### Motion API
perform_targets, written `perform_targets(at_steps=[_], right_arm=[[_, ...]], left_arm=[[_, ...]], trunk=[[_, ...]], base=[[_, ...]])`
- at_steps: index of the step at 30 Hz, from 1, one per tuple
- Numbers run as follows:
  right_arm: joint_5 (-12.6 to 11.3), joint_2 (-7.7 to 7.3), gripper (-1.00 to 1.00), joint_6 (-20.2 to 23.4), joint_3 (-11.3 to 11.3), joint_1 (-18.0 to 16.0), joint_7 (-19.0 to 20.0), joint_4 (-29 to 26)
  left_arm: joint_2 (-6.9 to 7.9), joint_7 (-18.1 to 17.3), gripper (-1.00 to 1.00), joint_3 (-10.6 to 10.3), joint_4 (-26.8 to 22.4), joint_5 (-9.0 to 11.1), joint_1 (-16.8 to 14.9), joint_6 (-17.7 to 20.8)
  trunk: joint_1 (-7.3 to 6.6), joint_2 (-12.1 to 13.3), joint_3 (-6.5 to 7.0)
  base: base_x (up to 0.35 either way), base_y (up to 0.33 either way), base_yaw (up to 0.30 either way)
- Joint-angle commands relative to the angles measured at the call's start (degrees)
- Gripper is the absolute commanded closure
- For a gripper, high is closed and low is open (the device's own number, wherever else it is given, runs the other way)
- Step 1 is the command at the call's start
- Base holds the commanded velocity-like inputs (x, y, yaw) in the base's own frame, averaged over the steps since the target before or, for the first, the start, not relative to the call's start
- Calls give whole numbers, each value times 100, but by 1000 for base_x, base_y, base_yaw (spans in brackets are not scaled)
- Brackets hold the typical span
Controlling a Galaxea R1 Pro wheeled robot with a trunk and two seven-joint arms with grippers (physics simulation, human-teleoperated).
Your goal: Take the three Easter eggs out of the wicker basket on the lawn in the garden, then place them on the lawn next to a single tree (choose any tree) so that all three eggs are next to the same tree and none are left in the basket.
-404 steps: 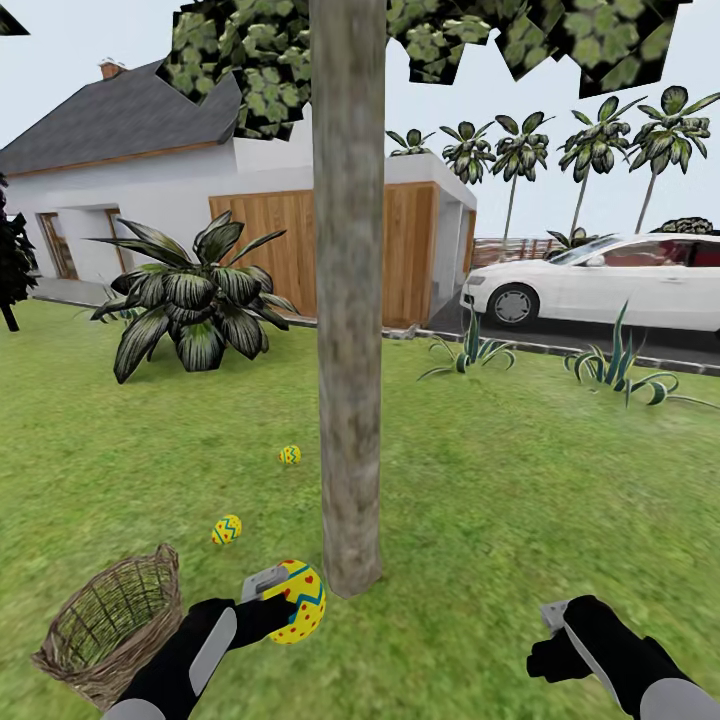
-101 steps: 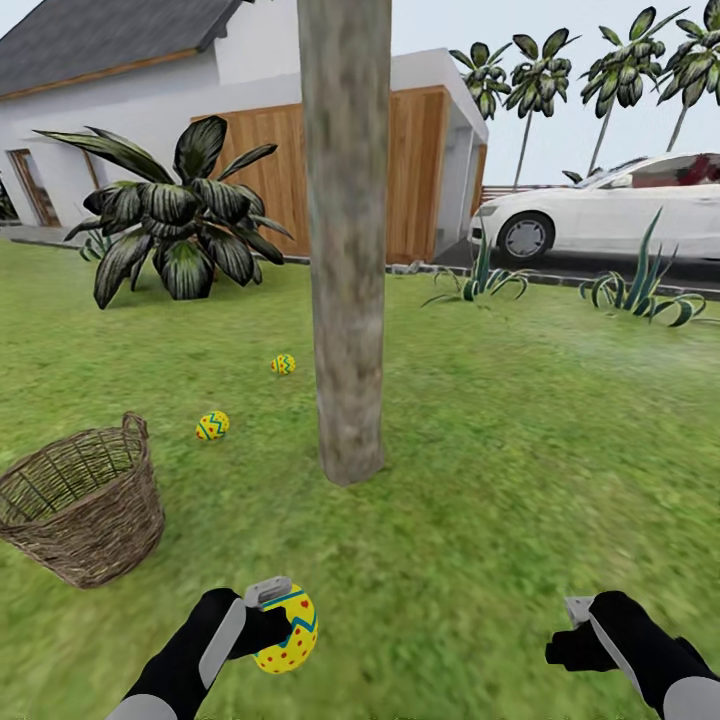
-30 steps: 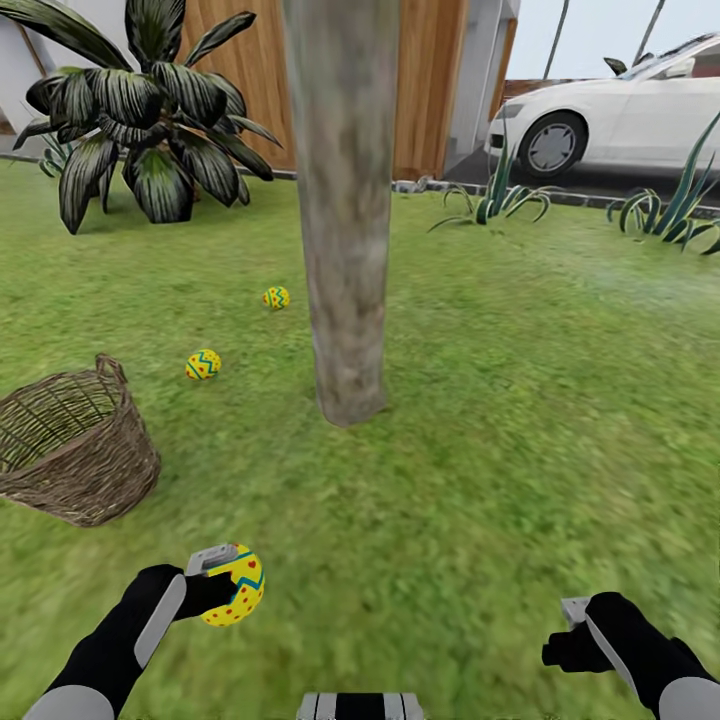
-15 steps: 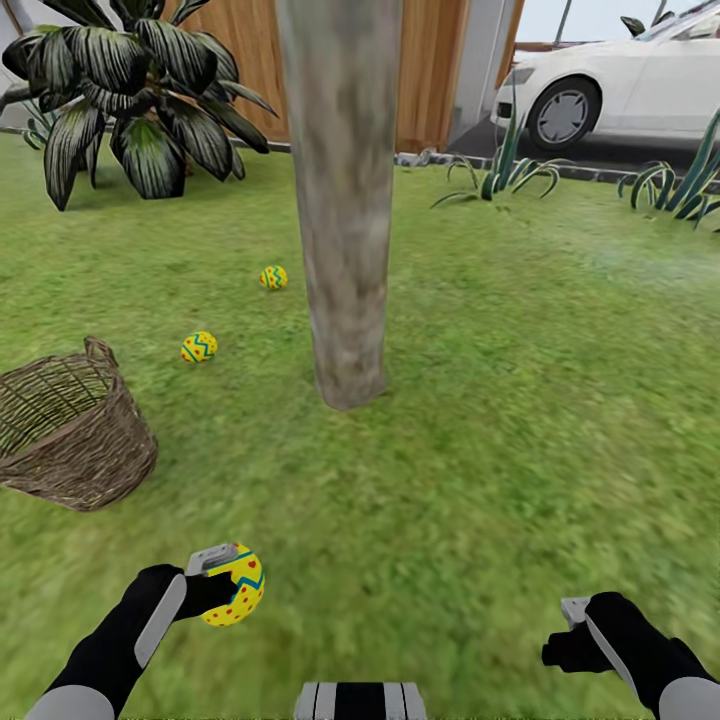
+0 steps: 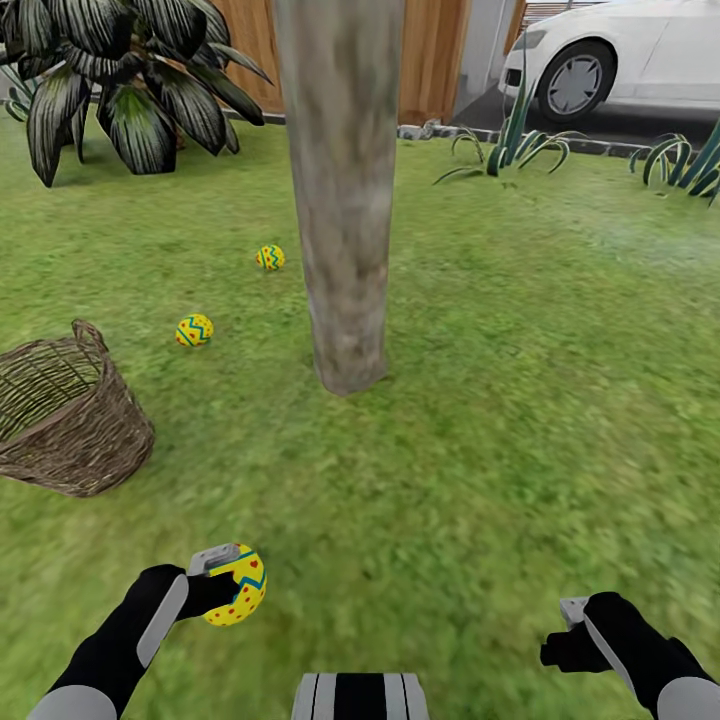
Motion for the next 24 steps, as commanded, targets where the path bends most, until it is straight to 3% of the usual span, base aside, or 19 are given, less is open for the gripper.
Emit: perform_targets(at_steps=[1, 9, 21, 22, 24], right_arm=[[5, -4, -100, 23, 33, -2, 19, -8], [5, 3, -100, 23, 39, -2, 19, -8], [5, 20, -100, 23, 41, -2, 19, -1], [5, 20, -100, 23, 42, -2, 19, 0], [5, 20, -100, 16, 42, -2, 17, 0]], left_arm=[[-4, 40, 100, -3, -7, 55, -2, 24], [-7, 44, 100, -6, -4, 55, -1, 16], [-94, 40, 100, -20, 10, 55, -1, 6], [-95, 40, -100, -21, 15, 55, -1, 6], [-95, 34, -100, -21, 32, 55, -1, 6]], trunk=[[-1, -2, -4], [20, -12, -181], [20, -12, -181], [20, -12, -181], [20, -12, -181]], base=[[0, 0, 0], [0, 0, 0], [0, 0, 0], [0, 0, 0], [0, 0, 0]])
